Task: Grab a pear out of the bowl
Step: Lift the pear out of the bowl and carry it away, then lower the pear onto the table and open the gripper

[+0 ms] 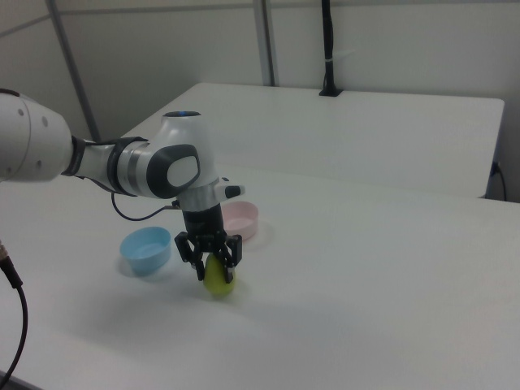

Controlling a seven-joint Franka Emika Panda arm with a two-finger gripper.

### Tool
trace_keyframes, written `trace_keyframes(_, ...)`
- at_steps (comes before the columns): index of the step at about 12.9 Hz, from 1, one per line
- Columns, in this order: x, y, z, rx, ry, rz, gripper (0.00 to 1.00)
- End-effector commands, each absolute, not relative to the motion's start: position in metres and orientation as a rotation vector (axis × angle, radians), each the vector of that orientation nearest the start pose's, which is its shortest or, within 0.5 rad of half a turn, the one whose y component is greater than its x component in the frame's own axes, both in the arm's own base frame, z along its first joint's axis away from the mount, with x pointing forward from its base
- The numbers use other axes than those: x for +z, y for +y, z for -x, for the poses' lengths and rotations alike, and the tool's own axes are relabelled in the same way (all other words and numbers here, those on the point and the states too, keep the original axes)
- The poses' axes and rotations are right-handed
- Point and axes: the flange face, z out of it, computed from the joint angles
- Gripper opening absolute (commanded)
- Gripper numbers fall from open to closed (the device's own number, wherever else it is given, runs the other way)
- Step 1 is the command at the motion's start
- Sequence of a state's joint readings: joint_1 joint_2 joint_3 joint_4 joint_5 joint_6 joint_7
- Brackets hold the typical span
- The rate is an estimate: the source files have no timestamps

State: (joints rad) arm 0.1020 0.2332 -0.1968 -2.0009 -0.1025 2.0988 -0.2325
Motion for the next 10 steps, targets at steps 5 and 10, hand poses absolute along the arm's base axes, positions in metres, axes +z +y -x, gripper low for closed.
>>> trace_keyframes(5, 0.389, -0.055, -0.588, 0.166, -0.273, 3.255, 1.0)
trace_keyframes(10, 0.529, -0.035, -0.596, 0.106, -0.074, 3.221, 1.0)
